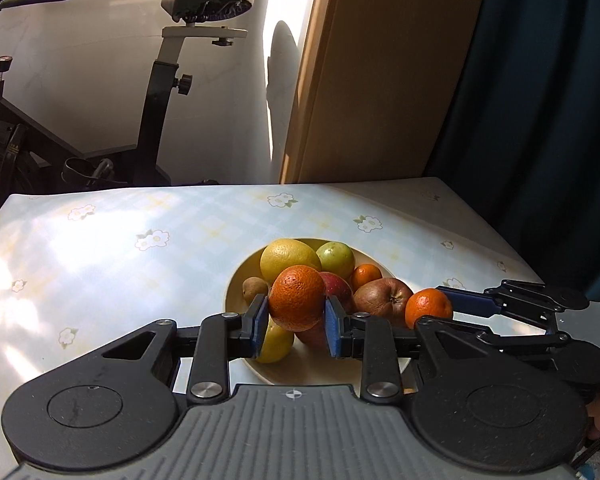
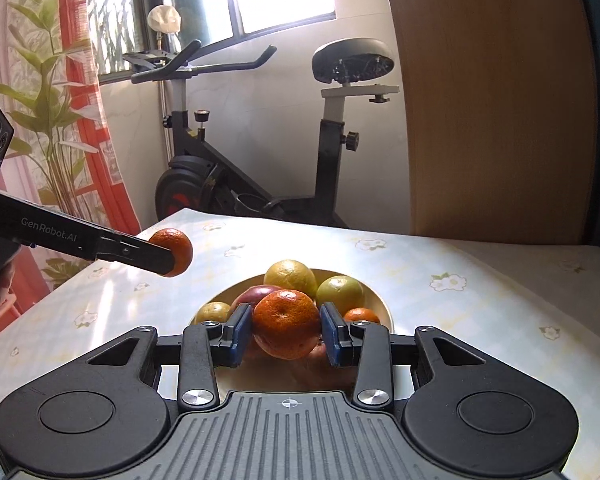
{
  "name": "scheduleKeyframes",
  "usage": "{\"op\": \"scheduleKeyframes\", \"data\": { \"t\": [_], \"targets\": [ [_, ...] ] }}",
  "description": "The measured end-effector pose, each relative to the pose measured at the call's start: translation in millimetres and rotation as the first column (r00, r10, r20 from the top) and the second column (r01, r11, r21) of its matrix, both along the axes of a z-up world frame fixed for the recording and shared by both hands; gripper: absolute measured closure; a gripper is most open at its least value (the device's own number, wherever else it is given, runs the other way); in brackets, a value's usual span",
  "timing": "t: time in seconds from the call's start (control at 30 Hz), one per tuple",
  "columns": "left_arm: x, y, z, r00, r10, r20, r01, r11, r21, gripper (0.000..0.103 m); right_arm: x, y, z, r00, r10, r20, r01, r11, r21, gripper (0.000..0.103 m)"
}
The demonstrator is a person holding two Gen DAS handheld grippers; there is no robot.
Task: Organize fruits
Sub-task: 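Carry both tangerines onto the plate and open both grippers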
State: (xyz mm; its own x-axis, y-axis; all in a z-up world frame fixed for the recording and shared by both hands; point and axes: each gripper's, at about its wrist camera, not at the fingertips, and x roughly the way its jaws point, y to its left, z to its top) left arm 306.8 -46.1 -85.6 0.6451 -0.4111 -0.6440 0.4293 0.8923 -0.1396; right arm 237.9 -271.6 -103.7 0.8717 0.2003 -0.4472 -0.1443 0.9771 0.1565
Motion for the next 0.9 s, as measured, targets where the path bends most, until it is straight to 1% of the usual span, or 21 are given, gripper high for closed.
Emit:
{"op": "scheduleKeyframes", "data": {
  "t": [0.13, 0.27, 0.47, 0.6, 0.9],
  "targets": [
    [23.9, -5.2, -7.9, 1.0, 0.01, -0.027, -0.01, 1.0, 0.003, 0.071, 33.4, -14.1, 0.3, 0.999, -0.04, -0.029, 0.04, 0.999, -0.016, 0.069],
    [43.6, -7.6, -18.5, 0.998, 0.01, -0.062, -0.009, 1.0, 0.009, 0.071, 59.1, -14.8, -7.4, 0.997, -0.028, -0.067, 0.025, 0.999, -0.045, 0.069],
    [68.6, -6.8, -36.6, 0.992, 0.008, -0.127, -0.006, 1.0, 0.022, 0.071, 80.7, -11.4, -19.6, 0.994, -0.002, -0.11, -0.003, 0.999, -0.04, 0.069],
    [78.6, -4.6, -46.5, 0.986, 0.005, -0.164, -0.001, 1.0, 0.023, 0.071, 91.5, -9.1, -23.5, 0.991, 0.013, -0.134, -0.018, 0.999, -0.037, 0.069],
    [84.0, 1.9, -56.5, 0.98, -0.011, -0.198, 0.016, 1.0, 0.022, 0.071, 95.6, -8.9, -29.3, 0.987, 0.012, -0.159, -0.014, 1.0, -0.013, 0.068]
  ]
}}
